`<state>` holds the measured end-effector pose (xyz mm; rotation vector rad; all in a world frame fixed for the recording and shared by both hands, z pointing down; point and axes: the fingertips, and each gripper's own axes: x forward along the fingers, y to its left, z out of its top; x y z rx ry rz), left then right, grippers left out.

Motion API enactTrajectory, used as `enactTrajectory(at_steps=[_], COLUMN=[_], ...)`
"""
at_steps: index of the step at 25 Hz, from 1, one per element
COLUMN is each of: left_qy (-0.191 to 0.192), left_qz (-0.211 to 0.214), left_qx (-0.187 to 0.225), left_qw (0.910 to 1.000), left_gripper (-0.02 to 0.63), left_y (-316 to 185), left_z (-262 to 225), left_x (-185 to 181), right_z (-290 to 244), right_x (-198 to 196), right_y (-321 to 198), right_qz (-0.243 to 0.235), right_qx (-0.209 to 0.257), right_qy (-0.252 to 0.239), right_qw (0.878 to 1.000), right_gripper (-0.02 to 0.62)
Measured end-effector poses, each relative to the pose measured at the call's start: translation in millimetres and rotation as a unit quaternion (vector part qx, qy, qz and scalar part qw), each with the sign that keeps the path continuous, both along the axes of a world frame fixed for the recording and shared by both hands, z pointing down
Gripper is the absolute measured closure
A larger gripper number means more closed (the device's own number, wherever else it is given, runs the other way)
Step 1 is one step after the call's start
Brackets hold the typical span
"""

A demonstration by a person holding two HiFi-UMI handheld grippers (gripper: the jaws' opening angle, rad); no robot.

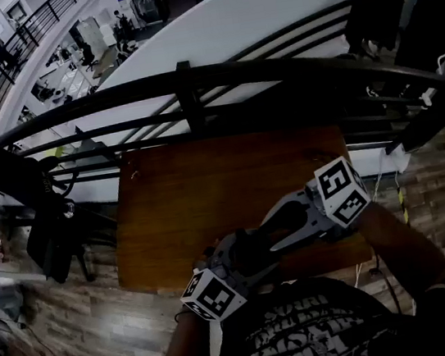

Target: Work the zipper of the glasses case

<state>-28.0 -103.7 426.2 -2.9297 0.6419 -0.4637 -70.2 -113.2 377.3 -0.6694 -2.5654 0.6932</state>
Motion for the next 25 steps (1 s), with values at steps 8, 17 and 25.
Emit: enactTrajectory(at_steps=[8,17,25], left_qy=[0.017,0.055,0.083], left_qz=[-0.023,-0.027,-0.029], left_qx=[-0.007,0.008,0.024], left_qw=[0.9996,0.9981,0.9959], left_gripper=[0.334,0.339,0.341], left_y=[0,-2,-6], left_z=[4,-18,-30], left_x=[-16,-21,-24], right_z=[2,-15,-14], right_x=[-7,-2,-2], right_y=[-1,-8,-11], right_qz=[0.001,0.047,0.088], right_qx=[0.034,0.042,-0.019], right_qy=[0.009,-0.024,-0.034], right_qw=[0.999,0.998,0.995], right_gripper=[0.522,0.584,0.591])
